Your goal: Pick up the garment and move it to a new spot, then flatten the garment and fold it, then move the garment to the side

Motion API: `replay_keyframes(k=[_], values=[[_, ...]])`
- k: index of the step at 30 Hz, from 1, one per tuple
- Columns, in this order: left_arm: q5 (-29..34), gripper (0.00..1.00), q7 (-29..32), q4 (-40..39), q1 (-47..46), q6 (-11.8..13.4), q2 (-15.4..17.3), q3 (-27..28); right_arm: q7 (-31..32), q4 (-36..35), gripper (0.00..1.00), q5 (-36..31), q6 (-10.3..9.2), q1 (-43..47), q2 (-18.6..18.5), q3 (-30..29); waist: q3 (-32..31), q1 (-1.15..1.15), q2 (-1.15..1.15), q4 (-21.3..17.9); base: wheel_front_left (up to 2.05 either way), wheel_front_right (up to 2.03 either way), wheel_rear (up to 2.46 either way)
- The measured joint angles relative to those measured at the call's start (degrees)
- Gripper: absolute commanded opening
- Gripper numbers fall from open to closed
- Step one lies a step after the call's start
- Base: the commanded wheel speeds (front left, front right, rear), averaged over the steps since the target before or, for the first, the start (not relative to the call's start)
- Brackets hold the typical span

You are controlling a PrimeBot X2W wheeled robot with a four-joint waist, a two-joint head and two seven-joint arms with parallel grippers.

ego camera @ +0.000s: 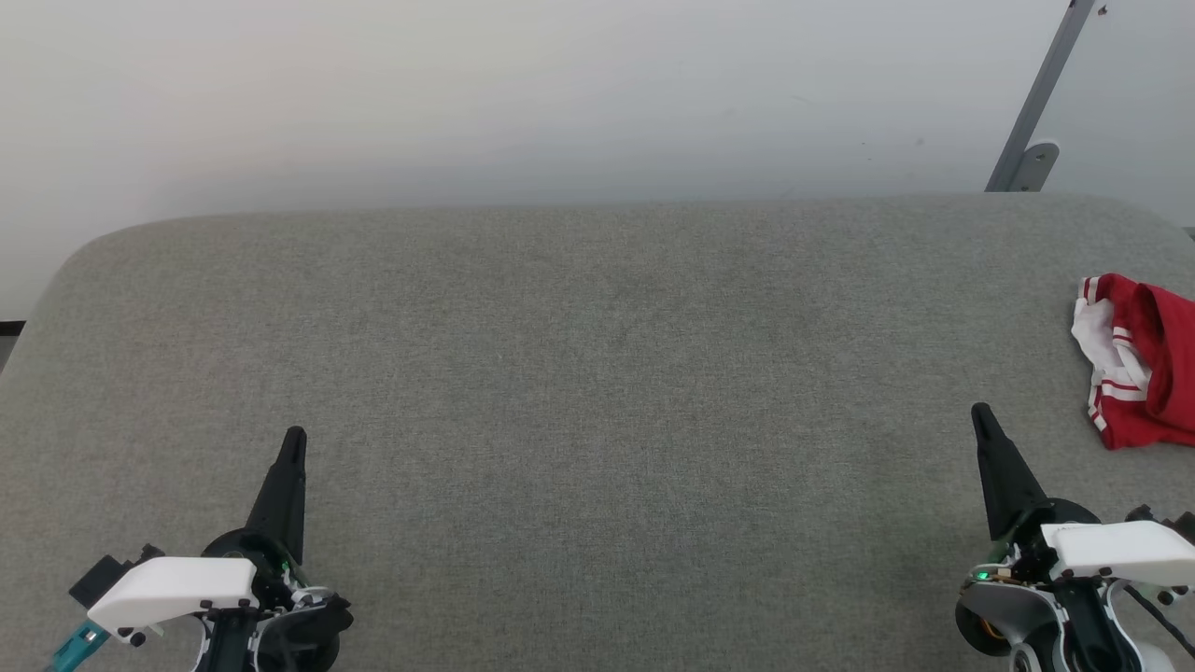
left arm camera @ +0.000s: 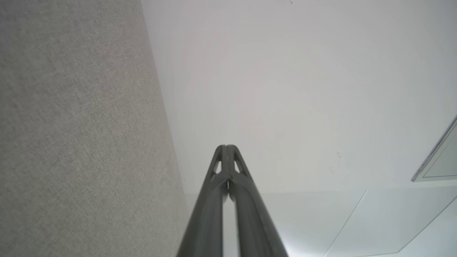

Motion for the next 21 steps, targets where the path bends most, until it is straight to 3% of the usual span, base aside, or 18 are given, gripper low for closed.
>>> replay_keyframes(k=[21], values=[[0.0,0.00,0.0,0.0,0.0,0.0,0.0,0.0,0.0,0.0,0.00,0.0,0.00,0.0,0.0,0.0,0.0,0.00,0.00,0.0,0.00,0.00,0.00]])
